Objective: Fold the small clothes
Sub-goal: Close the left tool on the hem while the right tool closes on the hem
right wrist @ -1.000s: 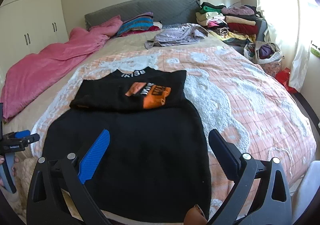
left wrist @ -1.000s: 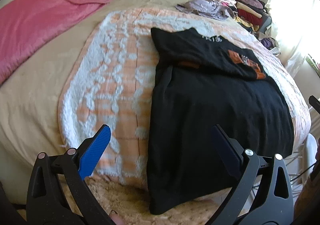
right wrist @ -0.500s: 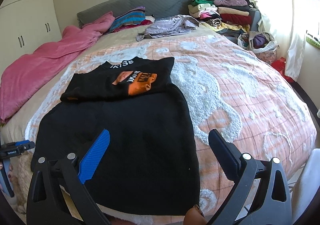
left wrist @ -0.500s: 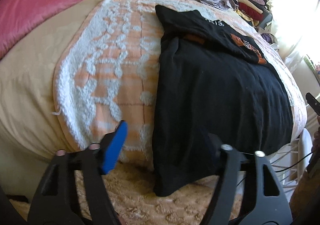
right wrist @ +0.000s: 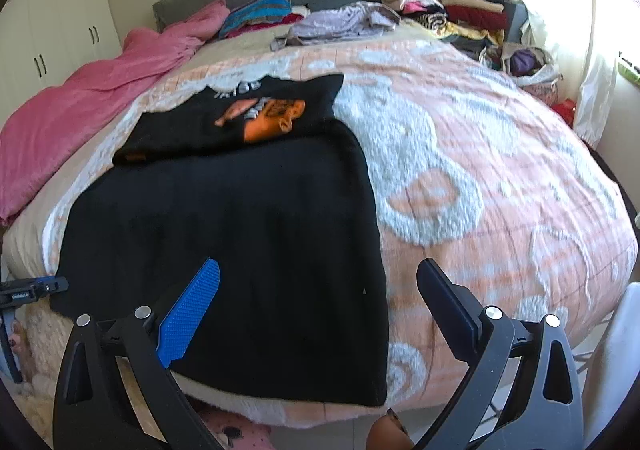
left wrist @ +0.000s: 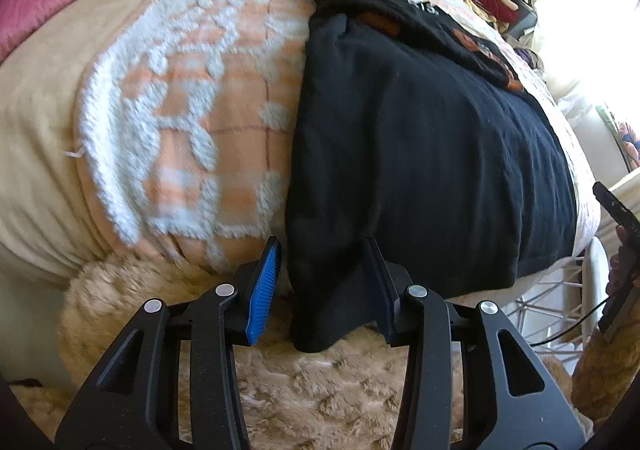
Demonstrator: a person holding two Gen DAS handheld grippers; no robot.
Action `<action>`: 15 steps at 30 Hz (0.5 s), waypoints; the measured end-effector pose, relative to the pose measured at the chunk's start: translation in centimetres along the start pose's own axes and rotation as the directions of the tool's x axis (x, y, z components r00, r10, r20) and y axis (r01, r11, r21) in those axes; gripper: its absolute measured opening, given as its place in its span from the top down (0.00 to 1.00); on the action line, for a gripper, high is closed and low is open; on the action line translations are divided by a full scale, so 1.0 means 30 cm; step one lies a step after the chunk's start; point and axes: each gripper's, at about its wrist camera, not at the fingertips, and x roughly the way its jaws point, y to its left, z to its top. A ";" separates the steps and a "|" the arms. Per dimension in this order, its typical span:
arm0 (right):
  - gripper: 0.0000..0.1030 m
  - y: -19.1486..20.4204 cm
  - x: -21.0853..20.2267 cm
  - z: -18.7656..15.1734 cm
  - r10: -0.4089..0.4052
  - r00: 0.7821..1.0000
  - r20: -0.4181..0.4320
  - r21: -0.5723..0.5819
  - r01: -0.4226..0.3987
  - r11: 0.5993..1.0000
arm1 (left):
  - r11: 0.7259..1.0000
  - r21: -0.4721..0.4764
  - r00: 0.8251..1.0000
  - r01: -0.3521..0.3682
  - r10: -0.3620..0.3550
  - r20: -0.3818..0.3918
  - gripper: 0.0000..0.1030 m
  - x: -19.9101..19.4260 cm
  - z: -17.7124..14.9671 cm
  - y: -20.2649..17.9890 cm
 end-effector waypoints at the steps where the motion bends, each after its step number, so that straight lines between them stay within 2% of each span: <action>1: 0.05 -0.005 0.003 -0.008 0.005 1.000 -0.009 0.002 -0.005 1.000 | 1.000 -0.003 1.000 0.009 -0.009 -0.007 0.68 0.005 -0.002 0.000; 9: 0.05 -0.039 0.011 -0.051 0.039 0.996 -0.077 -0.014 -0.041 0.999 | 1.000 -0.005 1.000 0.005 -0.005 -0.018 0.68 0.024 -0.001 0.002; 15: 0.06 -0.065 0.040 -0.099 0.085 0.984 -0.154 -0.008 -0.087 0.996 | 1.000 -0.006 1.000 0.002 -0.002 -0.023 0.68 0.039 0.008 -0.011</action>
